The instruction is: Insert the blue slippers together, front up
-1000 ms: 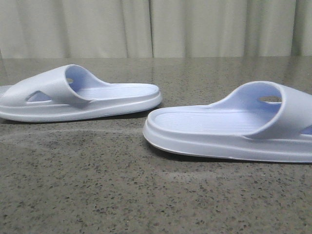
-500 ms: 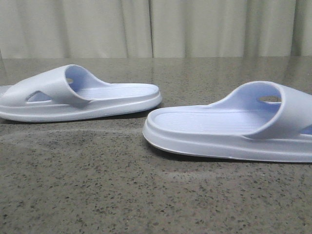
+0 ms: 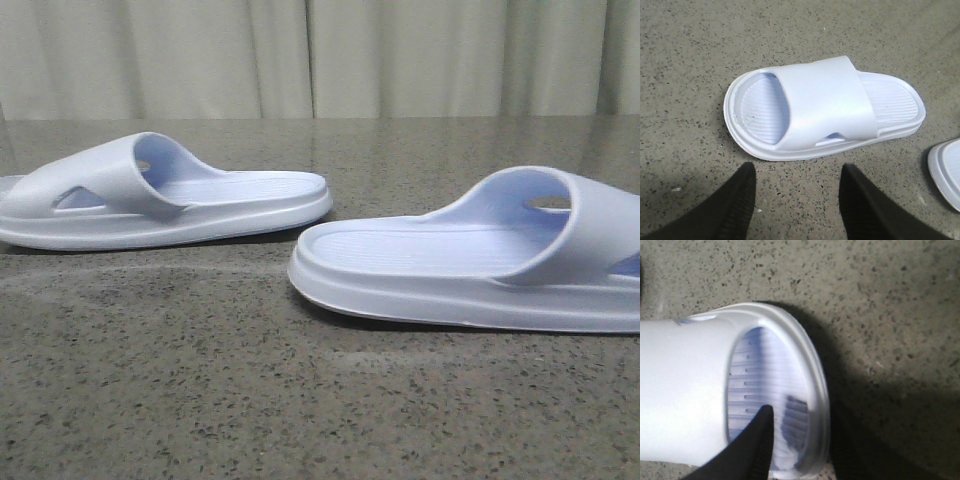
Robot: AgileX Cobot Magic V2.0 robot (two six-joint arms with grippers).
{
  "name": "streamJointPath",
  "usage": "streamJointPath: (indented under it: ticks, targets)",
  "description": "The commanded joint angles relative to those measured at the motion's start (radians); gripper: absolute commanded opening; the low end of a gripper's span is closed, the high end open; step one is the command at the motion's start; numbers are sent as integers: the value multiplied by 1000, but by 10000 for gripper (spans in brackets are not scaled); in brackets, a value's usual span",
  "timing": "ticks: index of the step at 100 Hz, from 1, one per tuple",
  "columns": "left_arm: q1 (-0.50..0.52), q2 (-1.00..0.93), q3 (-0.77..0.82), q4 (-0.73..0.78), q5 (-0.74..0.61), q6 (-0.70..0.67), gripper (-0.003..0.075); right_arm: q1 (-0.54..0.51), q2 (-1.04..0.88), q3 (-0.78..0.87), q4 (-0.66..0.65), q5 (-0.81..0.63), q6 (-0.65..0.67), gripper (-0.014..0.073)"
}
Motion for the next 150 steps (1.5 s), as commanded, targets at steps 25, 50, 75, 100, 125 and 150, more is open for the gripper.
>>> streamJointPath:
  ticks: [25, 50, 75, 100, 125, 150]
  targets:
    - [3, 26, -34, -95, -14, 4, 320, -6, 3, -34, 71, 23, -41, -103]
    - [80, 162, -59, -242, 45, 75, 318, -6, 3, -34, 75, -3, -41, -103]
    - [223, 314, -146, -364, 229, 165, 318, -6, 3, -34, 93, -14, -41, -103]
    - [215, 455, -216, -355, 267, 211, 318, -6, 3, -34, 106, -15, -49, -103]
    - [193, 555, -236, -317, 262, 224, 318, -6, 3, -34, 106, -15, -51, -103]
    - [172, 607, -236, -322, 264, 257, 318, -6, 3, -34, 106, -15, -53, -103]
